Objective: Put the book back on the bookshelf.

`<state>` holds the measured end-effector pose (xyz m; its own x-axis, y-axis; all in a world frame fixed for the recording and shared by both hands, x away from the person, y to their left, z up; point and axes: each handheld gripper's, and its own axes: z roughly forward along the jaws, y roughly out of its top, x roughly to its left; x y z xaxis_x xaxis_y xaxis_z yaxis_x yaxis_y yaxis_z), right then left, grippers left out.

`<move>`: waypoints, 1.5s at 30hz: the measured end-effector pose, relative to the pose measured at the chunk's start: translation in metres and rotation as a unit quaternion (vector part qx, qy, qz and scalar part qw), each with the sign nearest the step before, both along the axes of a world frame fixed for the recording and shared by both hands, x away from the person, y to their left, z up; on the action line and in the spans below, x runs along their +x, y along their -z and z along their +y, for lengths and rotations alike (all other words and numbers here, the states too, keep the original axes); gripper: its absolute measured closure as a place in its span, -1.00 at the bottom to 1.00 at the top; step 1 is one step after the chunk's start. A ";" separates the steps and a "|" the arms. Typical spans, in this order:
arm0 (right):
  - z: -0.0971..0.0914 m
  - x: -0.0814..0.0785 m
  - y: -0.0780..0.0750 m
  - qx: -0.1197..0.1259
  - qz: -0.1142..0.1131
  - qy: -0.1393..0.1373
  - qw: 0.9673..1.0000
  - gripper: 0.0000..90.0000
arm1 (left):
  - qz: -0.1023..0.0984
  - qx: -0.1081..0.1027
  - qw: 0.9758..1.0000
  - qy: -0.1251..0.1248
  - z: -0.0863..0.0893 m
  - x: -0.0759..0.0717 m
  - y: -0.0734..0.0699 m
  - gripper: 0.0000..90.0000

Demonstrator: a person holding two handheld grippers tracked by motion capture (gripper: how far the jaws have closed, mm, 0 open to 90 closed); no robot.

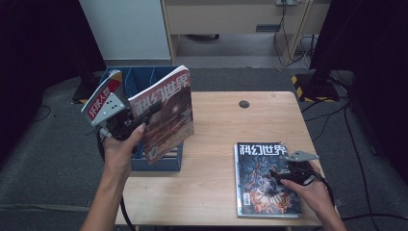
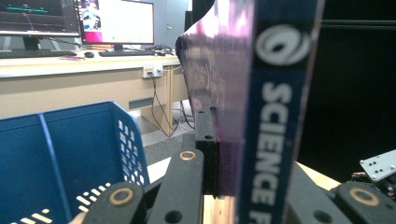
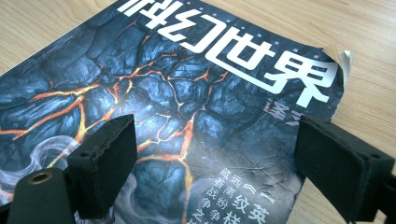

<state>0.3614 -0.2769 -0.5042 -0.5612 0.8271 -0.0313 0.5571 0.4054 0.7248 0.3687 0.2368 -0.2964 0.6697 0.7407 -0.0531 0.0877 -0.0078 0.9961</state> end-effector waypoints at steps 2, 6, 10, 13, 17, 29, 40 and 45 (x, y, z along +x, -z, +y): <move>0.000 0.000 0.000 0.000 0.000 -0.001 1.000 -0.70 | -0.001 0.001 1.000 -0.002 0.004 -0.001 -0.001 0.86; 0.000 0.000 0.000 0.001 0.001 0.001 1.000 -0.69 | -0.004 -0.001 1.000 -0.006 0.007 -0.002 -0.004 0.86; 0.000 0.000 0.000 -0.001 -0.001 -0.001 1.000 -0.69 | -0.006 0.001 1.000 -0.009 0.011 -0.003 -0.005 0.86; 0.000 0.000 0.000 0.001 0.000 0.001 1.000 -0.69 | -0.005 0.000 1.000 -0.018 0.017 -0.003 -0.005 0.86; 0.000 0.000 0.000 0.001 -0.001 0.001 1.000 -0.67 | -0.005 -0.002 1.000 -0.023 0.022 -0.005 -0.003 0.86; 0.000 0.000 0.001 -0.002 0.001 -0.005 1.000 -0.67 | -0.006 -0.002 0.999 -0.035 0.035 -0.008 -0.002 0.86; -0.001 0.000 0.000 0.001 0.001 0.000 1.000 -0.67 | -0.007 0.000 0.999 -0.044 0.045 -0.010 -0.003 0.86; -0.002 0.000 0.000 0.001 0.001 0.000 1.000 -0.67 | -0.007 -0.005 0.999 -0.051 0.050 -0.011 -0.004 0.86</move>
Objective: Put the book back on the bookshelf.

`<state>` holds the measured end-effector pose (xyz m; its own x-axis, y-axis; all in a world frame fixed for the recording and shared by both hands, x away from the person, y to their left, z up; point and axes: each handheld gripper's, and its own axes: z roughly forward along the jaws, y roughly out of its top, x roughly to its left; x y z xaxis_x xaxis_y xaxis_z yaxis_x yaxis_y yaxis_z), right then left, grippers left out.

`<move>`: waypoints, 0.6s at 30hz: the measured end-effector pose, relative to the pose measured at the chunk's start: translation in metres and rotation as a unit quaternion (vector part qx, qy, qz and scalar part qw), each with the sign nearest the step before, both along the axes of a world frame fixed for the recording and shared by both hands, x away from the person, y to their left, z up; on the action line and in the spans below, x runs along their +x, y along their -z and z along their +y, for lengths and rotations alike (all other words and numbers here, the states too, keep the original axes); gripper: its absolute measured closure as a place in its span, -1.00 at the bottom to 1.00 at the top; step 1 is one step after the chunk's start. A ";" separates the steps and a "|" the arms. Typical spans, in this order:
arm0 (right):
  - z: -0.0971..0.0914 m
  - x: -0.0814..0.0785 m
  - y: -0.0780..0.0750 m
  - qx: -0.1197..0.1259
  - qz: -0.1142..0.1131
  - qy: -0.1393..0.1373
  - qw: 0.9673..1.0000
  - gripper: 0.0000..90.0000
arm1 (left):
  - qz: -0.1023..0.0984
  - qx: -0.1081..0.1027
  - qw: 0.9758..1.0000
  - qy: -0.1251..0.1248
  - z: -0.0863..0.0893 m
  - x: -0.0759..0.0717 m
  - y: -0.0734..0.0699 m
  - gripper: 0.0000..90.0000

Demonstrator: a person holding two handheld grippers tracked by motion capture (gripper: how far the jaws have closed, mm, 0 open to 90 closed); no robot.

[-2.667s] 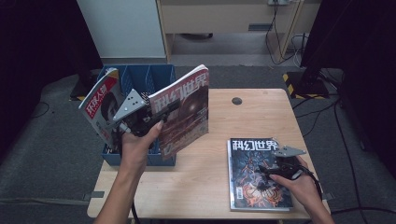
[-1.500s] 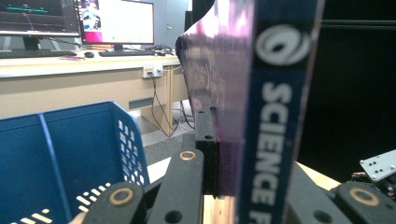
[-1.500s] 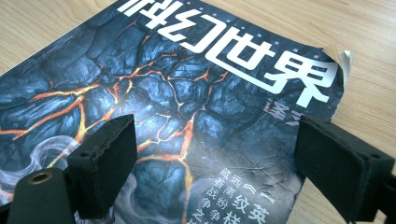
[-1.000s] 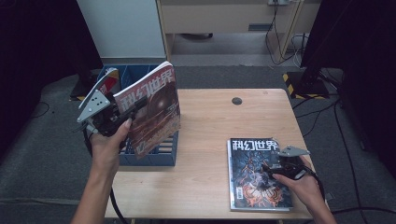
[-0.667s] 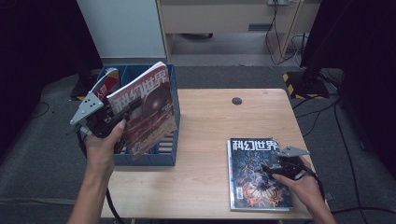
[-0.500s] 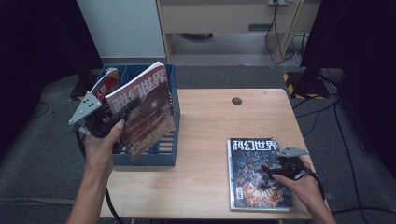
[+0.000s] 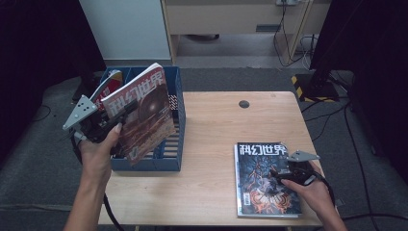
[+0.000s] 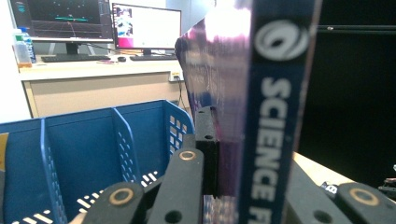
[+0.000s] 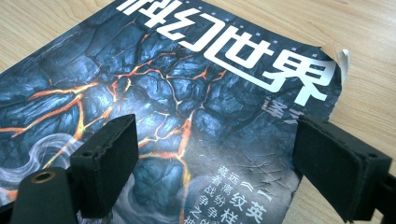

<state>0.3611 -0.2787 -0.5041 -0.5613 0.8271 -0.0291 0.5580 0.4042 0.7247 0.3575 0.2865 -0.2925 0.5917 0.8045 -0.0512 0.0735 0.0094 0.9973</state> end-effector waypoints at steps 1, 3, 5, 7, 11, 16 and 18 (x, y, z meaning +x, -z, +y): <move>0.000 0.000 0.000 0.000 0.000 0.000 1.000 -0.67 | 0.000 0.001 1.000 0.000 0.001 0.000 0.000 0.86; 0.000 0.000 0.000 0.001 0.000 0.000 1.000 -0.67 | 0.000 0.001 1.000 -0.002 0.003 -0.001 -0.001 0.86; -0.001 0.000 0.000 0.000 -0.001 0.000 1.000 -0.67 | -0.001 0.002 1.000 -0.004 0.005 -0.002 -0.002 0.86; -0.001 0.000 0.000 0.000 -0.002 0.000 1.000 -0.67 | -0.003 0.001 1.000 -0.007 0.007 -0.003 -0.003 0.86; -0.001 0.000 0.000 0.000 -0.001 0.001 1.000 -0.67 | -0.005 0.002 1.000 -0.011 0.011 -0.005 -0.005 0.86; -0.001 0.000 0.000 0.000 -0.001 0.002 1.000 -0.67 | -0.006 0.000 1.000 -0.021 0.018 -0.008 -0.008 0.86; -0.001 0.000 0.000 -0.001 -0.001 0.001 1.000 -0.67 | -0.007 0.001 1.000 -0.022 0.020 -0.008 -0.009 0.86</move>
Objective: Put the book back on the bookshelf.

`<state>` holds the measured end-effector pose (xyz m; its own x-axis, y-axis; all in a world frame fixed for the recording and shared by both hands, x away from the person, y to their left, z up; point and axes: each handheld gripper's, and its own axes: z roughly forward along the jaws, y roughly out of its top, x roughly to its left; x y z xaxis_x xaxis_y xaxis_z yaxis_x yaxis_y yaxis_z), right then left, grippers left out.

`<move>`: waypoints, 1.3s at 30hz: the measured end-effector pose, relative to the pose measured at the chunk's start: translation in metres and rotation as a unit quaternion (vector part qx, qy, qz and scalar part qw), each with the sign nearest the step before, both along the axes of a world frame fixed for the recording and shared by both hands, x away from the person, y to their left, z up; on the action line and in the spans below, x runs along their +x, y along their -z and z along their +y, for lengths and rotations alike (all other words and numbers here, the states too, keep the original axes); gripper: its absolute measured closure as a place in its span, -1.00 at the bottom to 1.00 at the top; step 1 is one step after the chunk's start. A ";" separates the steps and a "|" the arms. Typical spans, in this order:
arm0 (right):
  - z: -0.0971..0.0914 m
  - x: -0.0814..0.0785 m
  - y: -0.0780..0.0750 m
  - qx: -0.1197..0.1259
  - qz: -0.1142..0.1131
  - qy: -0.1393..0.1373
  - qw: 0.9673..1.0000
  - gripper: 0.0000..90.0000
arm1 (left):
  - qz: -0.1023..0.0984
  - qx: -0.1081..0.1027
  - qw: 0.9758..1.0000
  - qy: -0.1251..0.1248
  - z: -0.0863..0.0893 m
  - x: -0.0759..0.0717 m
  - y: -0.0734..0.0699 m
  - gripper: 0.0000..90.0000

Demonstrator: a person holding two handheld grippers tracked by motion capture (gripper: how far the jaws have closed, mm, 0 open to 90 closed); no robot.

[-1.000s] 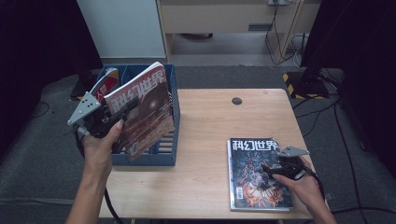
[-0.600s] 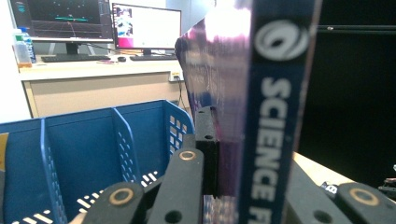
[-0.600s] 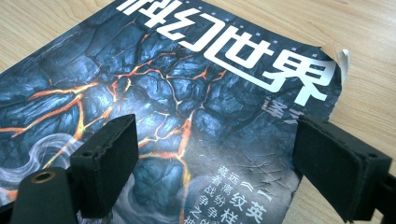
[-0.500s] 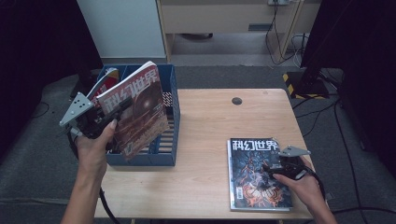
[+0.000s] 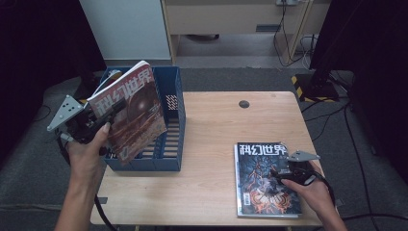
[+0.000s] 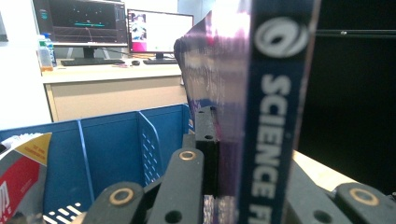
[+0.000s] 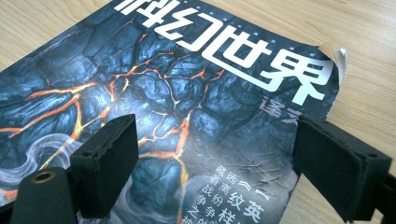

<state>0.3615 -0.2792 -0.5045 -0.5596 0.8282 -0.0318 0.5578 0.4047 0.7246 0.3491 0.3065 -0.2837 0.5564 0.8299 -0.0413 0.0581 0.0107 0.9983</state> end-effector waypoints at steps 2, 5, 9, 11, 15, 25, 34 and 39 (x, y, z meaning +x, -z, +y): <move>0.000 0.000 0.000 0.000 0.000 0.000 1.000 -0.67 | 0.000 0.000 1.000 -0.001 0.001 0.000 -0.001 0.86; 0.000 0.000 0.000 0.001 -0.001 0.002 1.000 -0.67 | 0.000 -0.002 1.000 -0.005 0.003 0.001 -0.001 0.86; -0.001 0.000 0.000 0.003 -0.001 0.004 1.000 -0.67 | -0.001 -0.002 1.000 -0.012 0.006 0.001 -0.002 0.86; -0.001 0.000 0.000 0.002 -0.001 0.003 1.000 -0.67 | 0.000 -0.004 1.000 -0.014 0.007 0.001 -0.001 0.86; -0.001 0.000 0.000 0.002 -0.002 0.004 1.000 -0.67 | 0.001 -0.007 1.000 -0.017 0.009 0.001 0.001 0.86; -0.002 0.000 0.001 0.002 0.000 0.007 1.000 -0.67 | 0.001 -0.002 0.999 -0.034 0.020 -0.002 -0.002 0.86; -0.003 0.000 0.000 0.002 0.001 0.007 1.000 -0.67 | 0.007 0.002 0.998 -0.061 0.024 0.009 -0.005 0.86; -0.005 0.001 0.000 0.002 0.001 0.007 1.000 -0.67 | 0.006 0.002 0.998 -0.070 0.023 0.017 -0.008 0.86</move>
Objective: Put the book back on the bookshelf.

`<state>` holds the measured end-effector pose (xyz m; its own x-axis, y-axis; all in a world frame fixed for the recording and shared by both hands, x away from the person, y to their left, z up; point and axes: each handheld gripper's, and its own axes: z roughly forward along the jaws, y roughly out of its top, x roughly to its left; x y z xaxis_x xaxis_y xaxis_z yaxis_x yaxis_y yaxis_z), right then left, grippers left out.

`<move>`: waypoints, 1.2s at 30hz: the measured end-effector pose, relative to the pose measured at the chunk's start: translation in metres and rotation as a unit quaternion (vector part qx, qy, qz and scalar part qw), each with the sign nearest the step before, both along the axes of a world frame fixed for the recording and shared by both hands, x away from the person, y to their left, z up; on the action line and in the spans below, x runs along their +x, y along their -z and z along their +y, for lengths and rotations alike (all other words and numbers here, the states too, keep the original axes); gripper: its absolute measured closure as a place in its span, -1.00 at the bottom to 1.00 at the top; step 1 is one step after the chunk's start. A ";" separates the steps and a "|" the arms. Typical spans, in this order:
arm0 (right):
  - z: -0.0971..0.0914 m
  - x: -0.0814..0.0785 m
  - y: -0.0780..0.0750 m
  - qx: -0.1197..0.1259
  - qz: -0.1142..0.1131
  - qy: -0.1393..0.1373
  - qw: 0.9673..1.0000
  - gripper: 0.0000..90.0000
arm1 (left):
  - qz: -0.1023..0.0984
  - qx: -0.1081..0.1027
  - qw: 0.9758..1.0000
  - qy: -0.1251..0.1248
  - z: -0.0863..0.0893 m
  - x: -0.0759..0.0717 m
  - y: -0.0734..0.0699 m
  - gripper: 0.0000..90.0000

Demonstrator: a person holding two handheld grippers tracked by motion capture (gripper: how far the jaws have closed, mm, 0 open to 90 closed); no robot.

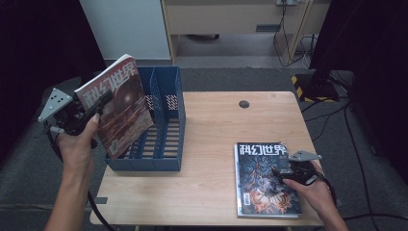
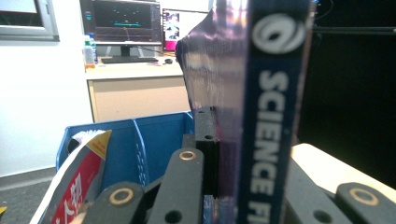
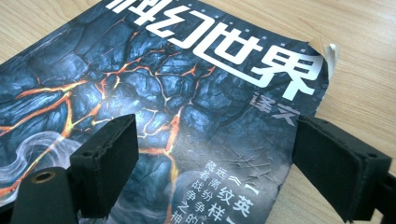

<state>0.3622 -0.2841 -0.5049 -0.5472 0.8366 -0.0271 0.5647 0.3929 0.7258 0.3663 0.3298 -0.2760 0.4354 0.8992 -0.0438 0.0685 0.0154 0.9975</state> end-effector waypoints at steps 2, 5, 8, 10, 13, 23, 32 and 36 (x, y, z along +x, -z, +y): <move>0.000 0.000 0.000 -0.001 -0.002 -0.001 1.000 -0.67 | 0.000 0.001 1.000 -0.003 0.000 0.004 0.000 0.86; 0.001 0.000 0.000 -0.002 0.001 -0.001 1.000 -0.67 | 0.007 0.008 1.000 -0.008 -0.003 0.010 0.004 0.86; 0.001 -0.001 0.000 -0.002 -0.002 -0.001 1.000 -0.67 | 0.010 0.010 1.000 -0.010 -0.003 0.013 0.006 0.86; 0.001 -0.001 0.000 -0.005 -0.002 0.000 1.000 -0.67 | 0.014 0.015 1.000 -0.015 -0.001 0.016 0.010 0.86; 0.002 0.000 0.001 -0.006 -0.002 0.000 1.000 -0.66 | 0.017 0.019 1.000 -0.019 -0.001 0.020 0.013 0.86; 0.002 0.000 0.002 -0.010 0.000 -0.002 1.000 -0.66 | 0.021 0.008 0.999 -0.025 -0.009 0.034 0.025 0.86; 0.001 0.000 0.001 -0.008 -0.002 -0.001 1.000 -0.65 | 0.026 -0.001 0.999 -0.026 -0.018 0.045 0.036 0.86; 0.000 0.000 0.002 -0.009 0.000 0.001 1.000 -0.65 | 0.025 -0.007 0.999 -0.027 -0.021 0.051 0.040 0.86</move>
